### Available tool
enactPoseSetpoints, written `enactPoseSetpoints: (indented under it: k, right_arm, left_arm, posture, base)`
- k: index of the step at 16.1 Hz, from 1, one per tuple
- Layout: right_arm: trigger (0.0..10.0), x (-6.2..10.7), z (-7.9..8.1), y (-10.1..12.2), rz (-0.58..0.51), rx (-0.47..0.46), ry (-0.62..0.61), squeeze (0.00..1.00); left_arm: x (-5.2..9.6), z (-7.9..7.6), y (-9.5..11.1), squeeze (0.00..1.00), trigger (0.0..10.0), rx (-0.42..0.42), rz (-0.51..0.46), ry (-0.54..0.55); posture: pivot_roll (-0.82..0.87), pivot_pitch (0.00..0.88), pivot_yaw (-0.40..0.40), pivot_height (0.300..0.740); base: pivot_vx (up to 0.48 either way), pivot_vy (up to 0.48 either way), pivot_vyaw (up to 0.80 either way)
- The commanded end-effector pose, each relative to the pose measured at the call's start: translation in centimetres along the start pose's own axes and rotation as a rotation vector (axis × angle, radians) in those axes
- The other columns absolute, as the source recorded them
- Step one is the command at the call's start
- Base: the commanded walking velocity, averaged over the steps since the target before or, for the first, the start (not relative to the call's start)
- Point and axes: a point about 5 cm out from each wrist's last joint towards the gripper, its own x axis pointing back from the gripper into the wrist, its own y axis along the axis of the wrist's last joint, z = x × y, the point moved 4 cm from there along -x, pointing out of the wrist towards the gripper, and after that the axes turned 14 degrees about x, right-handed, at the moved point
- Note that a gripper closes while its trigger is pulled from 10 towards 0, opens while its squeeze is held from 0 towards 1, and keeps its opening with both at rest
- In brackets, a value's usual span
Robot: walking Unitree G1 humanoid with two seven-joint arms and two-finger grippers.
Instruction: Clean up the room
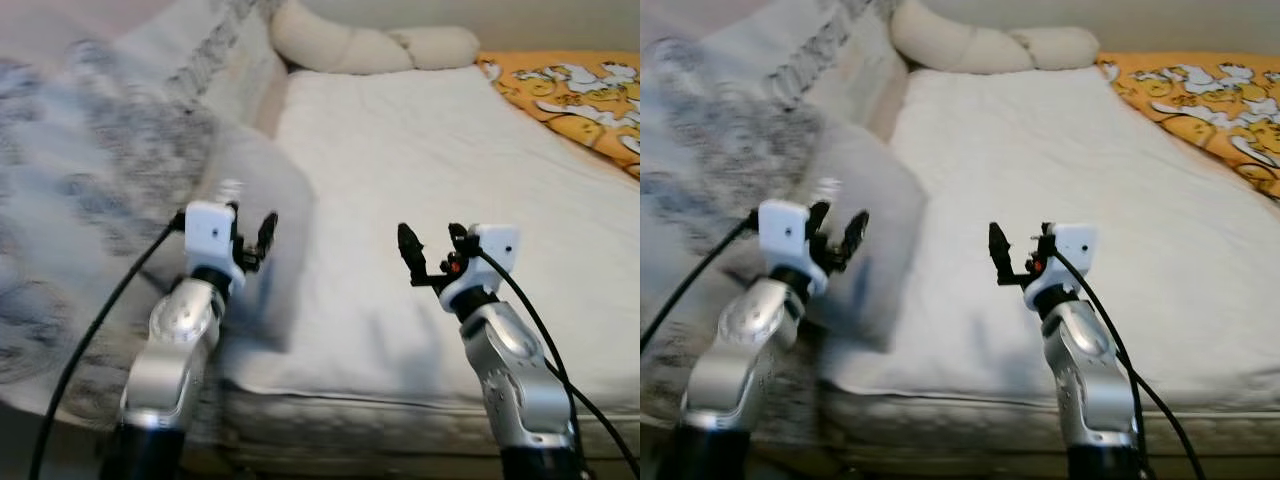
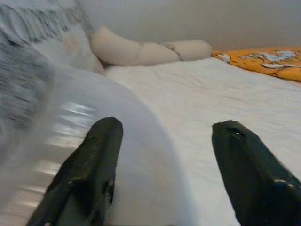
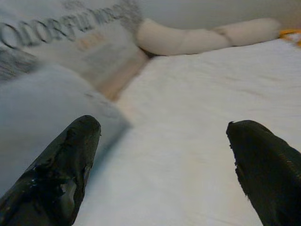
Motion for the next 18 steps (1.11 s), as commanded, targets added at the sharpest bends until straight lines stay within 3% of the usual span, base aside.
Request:
enactPoseSetpoints:
  k: [1, 7, 12, 18]
  right_arm:
    - [10.0, 0.1, -0.1, 0.3, -0.005, 0.021, -0.005, 1.0]
    - [10.0, 0.3, -0.9, -0.5, 0.043, 0.067, -0.038, 1.0]
    - [10.0, 1.0, -1.9, -1.3, 0.066, 0.054, -0.093, 1.0]
    - [10.0, 1.7, -2.7, -2.2, 0.106, 0.069, -0.126, 1.0]
  left_arm:
    - [0.2, 0.0, 0.1, 1.0, 10.0, -0.012, 0.009, 0.006]
    - [0.8, 0.6, -0.2, 1.0, 10.0, -0.016, 0.035, 0.044]
    - [1.2, 1.4, -0.9, 1.0, 10.0, -0.016, 0.063, 0.065]
    - [1.4, 1.7, -1.6, 1.0, 10.0, -0.03, 0.083, 0.073]
  posture:
    - [-0.08, 0.0, 0.02, 0.74]
    - [-0.09, 0.0, 0.019, 0.74]
    - [-0.1, 0.0, 0.024, 0.74]
    - [-0.1, 0.0, 0.013, 0.74]
  base:
    - [0.0, -0.48, 0.0]
    - [0.0, -0.48, 0.0]
    - [0.0, -0.48, 0.73]
    - [0.0, -0.48, 0.0]
